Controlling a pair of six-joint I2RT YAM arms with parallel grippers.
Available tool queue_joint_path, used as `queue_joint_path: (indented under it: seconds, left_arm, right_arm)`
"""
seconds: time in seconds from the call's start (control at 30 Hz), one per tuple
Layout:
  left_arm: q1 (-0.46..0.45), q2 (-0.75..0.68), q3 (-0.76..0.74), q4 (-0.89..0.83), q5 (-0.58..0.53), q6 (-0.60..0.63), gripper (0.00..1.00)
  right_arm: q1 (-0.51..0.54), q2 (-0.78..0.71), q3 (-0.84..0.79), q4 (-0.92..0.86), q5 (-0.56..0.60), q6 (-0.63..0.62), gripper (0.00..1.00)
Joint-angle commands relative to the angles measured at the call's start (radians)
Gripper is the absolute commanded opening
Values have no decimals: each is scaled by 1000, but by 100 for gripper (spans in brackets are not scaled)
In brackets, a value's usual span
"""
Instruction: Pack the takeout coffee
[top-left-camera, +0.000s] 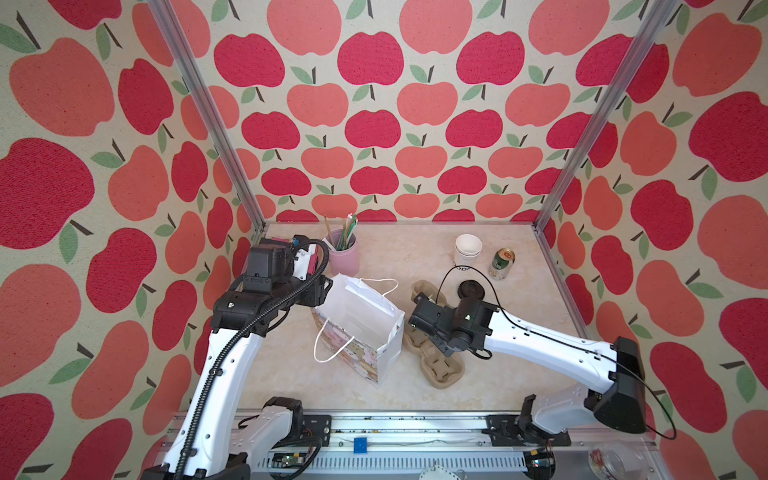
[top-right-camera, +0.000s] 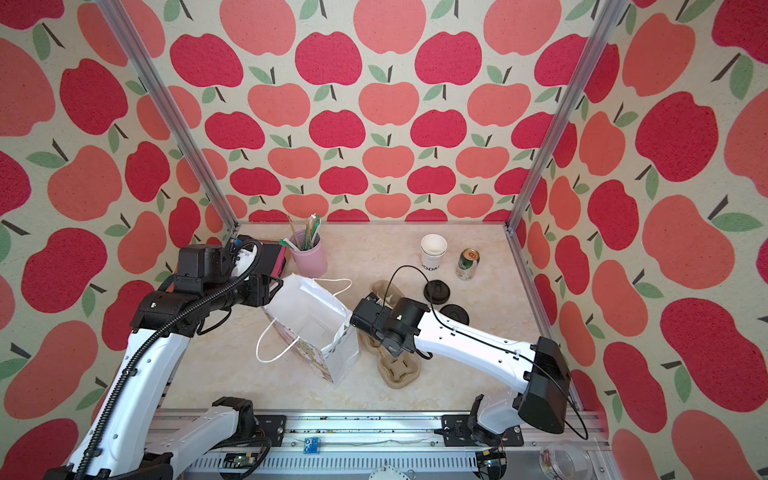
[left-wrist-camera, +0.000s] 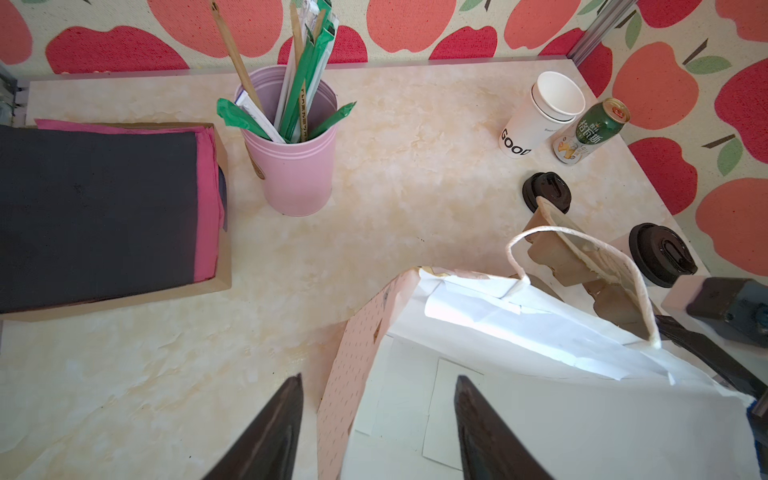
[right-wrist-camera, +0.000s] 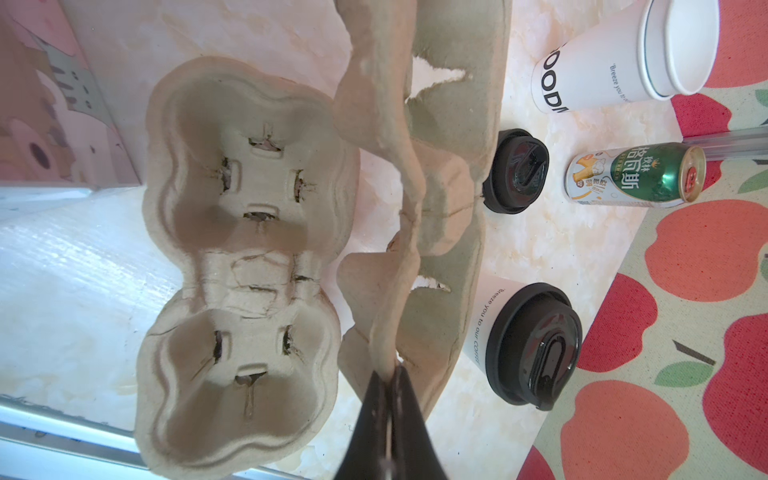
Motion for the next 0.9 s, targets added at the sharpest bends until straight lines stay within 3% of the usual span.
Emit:
queue_joint_path:
  seconds: [0.0,0.23,0.43,0.57,0.8,0.87]
  left_arm:
    - [6,-19,-7,16,-19,-14,62]
    - [11,-25,-8,21,-15,-20,63]
    - [13,-24,-8,23,-12,-22,63]
    - [13,-26,-13,21,-10,-22,63]
    - [15,-25,-16,26,-6,-22,64]
    - [16,-26,-16,27,-5,-22,64]
  right_arm:
    - [50,36,3,-87,10,76,6]
    - [135,97,15,-108,-1,117,9]
    - [150,90,15,-56,-61,82,20]
    - [150,51,19,-18,-124,65,30]
    - [124,-101,22,46,-119,49,43]
    - [96,-163,-7,94,-129,27,51]
